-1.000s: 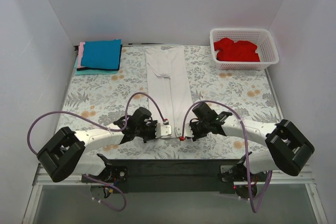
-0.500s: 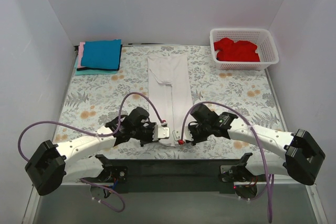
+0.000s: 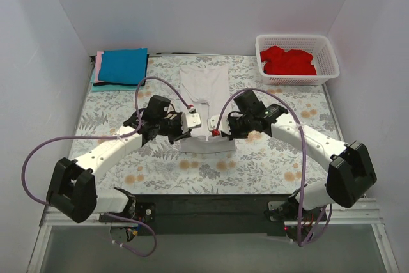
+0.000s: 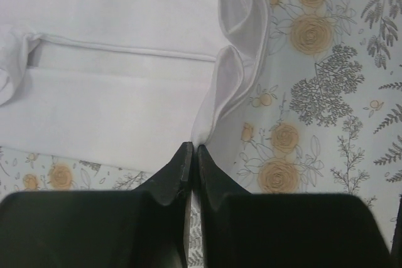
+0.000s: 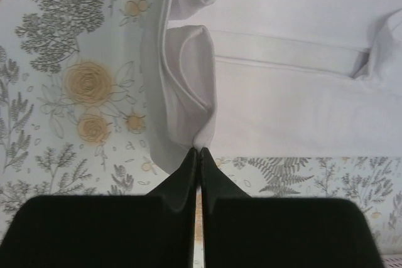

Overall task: Fold and stack the t-shirts
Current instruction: Fold the tshirt

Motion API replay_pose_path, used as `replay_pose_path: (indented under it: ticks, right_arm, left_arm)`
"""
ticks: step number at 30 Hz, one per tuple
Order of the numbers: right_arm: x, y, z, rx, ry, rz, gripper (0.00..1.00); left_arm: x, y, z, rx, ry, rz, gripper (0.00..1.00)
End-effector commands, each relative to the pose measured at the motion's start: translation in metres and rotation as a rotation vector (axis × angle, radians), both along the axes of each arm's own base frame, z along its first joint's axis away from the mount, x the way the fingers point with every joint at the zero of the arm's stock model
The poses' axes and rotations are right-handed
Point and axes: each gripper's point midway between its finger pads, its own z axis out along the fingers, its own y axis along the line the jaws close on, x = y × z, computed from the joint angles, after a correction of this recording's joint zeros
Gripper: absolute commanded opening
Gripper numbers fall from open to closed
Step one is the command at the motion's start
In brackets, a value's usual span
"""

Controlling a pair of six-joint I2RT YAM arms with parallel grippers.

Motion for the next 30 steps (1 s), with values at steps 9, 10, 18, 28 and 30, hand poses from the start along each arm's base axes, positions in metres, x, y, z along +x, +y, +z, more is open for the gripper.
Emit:
replay_pose_path:
  ticks: [9, 10, 18, 28, 30]
  right_arm:
    - [0.092, 0.01, 0.043, 0.055, -0.128, 0.002, 0.01]
    - [0.105, 0.011, 0.044, 0.055, -0.134, -0.008, 0.01]
    - [0.162, 0.014, 0.018, 0.037, -0.109, -0.044, 0.01]
    - [0.198, 0.019, -0.021, 0.01, -0.079, -0.066, 0.01]
    - [0.2, 0.019, -0.023, 0.011, -0.076, -0.068, 0.01]
  left_arm:
    - [0.107, 0.001, 0.051, -0.052, -0.163, 0.011, 0.0]
    - [0.116, 0.001, 0.043, -0.043, -0.148, 0.013, 0.0]
    - [0.169, 0.007, 0.014, -0.037, -0.17, 0.052, 0.0]
    - [0.204, 0.011, -0.027, -0.011, -0.177, 0.075, 0.0]
    - [0.207, 0.011, -0.027, -0.01, -0.179, 0.077, 0.0]
